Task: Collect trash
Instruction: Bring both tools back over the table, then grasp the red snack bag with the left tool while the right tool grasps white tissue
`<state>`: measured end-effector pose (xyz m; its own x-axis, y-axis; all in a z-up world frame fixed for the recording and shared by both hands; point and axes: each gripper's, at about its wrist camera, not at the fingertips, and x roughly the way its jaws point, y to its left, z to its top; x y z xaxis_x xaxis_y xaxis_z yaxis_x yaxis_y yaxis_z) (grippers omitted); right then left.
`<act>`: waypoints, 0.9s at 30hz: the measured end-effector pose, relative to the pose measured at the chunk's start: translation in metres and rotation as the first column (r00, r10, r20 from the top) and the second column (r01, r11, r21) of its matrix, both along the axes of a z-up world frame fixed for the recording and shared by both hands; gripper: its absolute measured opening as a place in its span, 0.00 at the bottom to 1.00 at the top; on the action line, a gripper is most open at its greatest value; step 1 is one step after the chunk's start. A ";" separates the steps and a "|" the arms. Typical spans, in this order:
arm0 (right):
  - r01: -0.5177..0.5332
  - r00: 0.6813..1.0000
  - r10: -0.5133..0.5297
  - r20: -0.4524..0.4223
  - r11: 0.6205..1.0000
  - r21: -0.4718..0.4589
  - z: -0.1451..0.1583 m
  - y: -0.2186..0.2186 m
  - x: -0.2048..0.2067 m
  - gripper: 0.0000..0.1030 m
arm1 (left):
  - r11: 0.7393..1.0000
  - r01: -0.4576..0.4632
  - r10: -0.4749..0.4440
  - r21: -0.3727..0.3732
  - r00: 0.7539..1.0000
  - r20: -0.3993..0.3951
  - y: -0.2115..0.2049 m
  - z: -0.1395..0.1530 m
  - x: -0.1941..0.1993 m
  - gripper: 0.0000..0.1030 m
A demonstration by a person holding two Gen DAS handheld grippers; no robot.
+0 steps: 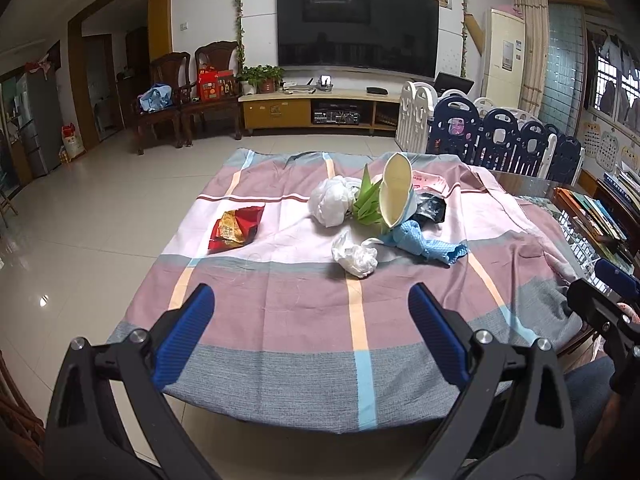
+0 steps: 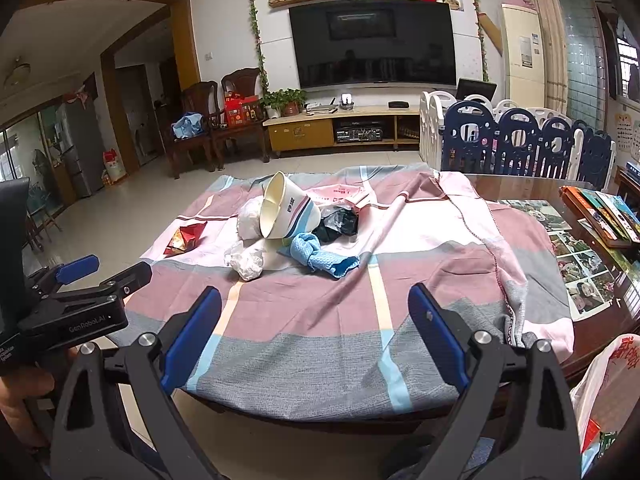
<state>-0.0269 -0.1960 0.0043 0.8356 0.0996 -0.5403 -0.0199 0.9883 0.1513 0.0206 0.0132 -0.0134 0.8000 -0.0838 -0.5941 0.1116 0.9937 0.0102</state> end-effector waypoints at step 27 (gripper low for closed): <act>-0.171 0.972 0.179 -0.154 0.983 0.067 -0.038 0.035 0.080 0.89 | 0.992 -0.121 0.123 0.022 0.990 -0.070 0.022 -0.013 0.086 0.94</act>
<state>0.0527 -0.1615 -0.0332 0.7070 0.2683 -0.6543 -0.1633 0.9622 0.2181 0.1068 0.0352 -0.0265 0.7596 0.0227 -0.6500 -0.0095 0.9997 0.0239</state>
